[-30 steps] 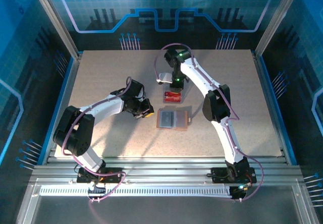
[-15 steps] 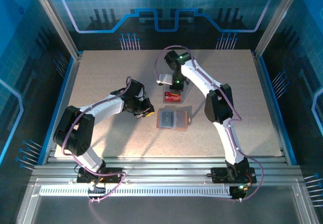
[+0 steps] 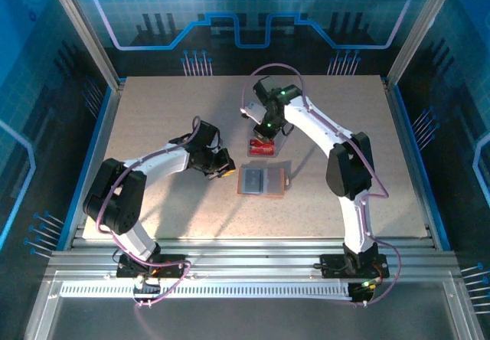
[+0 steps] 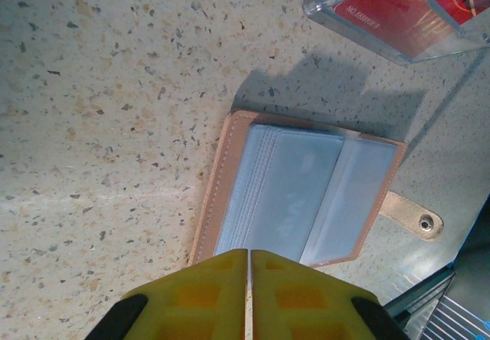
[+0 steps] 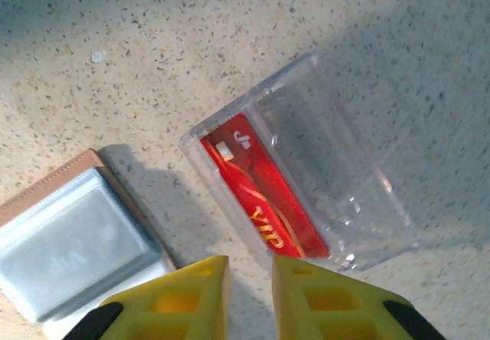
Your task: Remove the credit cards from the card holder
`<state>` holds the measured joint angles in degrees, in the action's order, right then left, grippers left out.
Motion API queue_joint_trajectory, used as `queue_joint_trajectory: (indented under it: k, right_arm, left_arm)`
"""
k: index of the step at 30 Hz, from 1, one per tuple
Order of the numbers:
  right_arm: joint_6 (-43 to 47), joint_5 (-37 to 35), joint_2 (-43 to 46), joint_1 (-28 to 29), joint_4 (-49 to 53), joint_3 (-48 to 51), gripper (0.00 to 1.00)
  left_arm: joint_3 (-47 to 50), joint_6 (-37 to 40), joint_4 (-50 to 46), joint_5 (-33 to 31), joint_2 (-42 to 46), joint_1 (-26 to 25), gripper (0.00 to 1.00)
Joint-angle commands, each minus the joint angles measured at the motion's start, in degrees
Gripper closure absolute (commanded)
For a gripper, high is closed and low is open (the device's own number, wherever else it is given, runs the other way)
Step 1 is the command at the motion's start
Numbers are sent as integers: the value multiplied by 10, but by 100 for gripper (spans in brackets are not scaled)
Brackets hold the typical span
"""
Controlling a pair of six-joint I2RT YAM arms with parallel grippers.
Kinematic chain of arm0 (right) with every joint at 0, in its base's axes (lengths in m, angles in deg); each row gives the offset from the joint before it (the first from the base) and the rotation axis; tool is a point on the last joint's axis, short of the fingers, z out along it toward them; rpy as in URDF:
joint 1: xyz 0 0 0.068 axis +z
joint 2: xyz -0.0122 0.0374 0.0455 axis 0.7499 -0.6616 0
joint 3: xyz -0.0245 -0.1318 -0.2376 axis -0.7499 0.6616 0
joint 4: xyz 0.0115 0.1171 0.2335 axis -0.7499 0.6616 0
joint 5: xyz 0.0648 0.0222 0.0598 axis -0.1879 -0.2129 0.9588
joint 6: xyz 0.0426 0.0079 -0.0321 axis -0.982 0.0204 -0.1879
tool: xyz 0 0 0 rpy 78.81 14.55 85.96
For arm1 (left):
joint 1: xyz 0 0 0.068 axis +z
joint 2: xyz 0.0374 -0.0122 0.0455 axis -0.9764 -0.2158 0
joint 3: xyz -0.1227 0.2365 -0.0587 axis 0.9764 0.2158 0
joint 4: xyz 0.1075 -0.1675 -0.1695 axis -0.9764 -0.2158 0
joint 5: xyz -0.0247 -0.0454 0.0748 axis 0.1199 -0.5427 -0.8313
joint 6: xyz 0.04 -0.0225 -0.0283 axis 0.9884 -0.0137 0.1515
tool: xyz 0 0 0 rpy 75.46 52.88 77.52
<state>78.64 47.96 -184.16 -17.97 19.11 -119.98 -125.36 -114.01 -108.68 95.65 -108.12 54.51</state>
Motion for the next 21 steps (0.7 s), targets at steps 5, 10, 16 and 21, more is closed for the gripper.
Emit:
queue_joint_trajectory:
  k: [5,10,16,21]
  right_arm:
    - [-249,55,123,18,-148,155,78]
    - [-358,97,188,17,-226,257,78]
    - [-462,158,213,17,-260,322,77]
    - [-515,204,214,17,-284,368,78]
  left_arm:
    - [-10,-3,8,18,-9,4,90]
    - [-15,0,6,25,-16,1,90]
    - [-14,-3,21,37,-32,-6,90]
    - [-16,-5,28,44,-48,-17,90]
